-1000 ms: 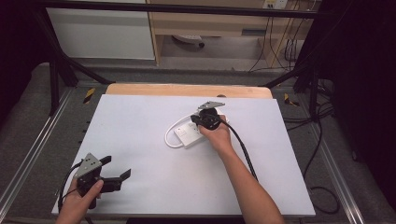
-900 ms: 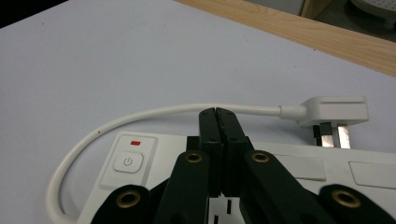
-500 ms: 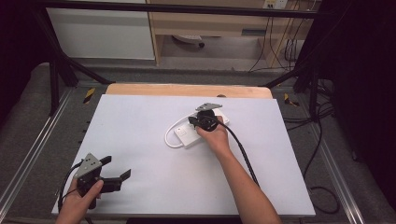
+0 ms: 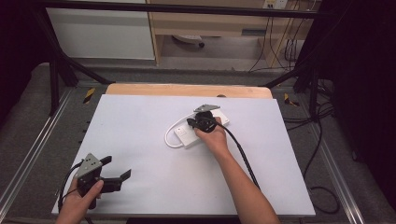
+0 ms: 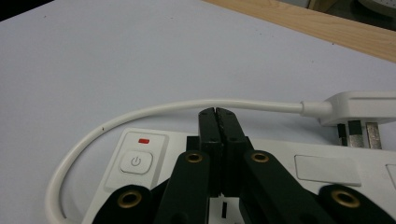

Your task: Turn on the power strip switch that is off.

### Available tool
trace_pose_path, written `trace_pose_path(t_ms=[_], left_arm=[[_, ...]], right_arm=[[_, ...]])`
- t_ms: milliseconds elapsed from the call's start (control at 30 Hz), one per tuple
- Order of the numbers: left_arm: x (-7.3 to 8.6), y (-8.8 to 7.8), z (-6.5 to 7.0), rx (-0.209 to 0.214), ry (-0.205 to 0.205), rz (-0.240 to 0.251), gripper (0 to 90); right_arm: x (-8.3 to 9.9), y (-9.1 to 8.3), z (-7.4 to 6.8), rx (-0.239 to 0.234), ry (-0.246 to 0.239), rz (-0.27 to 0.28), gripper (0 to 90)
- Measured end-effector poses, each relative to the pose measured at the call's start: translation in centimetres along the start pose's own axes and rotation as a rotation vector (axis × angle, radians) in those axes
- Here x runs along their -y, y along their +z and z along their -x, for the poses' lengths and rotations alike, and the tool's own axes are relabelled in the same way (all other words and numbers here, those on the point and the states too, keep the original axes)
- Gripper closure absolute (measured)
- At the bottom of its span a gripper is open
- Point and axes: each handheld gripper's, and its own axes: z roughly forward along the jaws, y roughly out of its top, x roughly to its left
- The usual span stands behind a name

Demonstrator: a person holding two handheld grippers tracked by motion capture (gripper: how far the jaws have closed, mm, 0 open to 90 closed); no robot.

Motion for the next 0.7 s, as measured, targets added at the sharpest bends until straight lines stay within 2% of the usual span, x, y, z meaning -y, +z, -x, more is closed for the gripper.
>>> trace_pose_path(t_ms=[700], left_arm=[[0.04, 0.08, 0.08, 0.005, 0.002, -0.008, 5.9]], right_arm=[[0.47, -0.06, 0.01, 0.011, -0.015, -0.010, 90.0]])
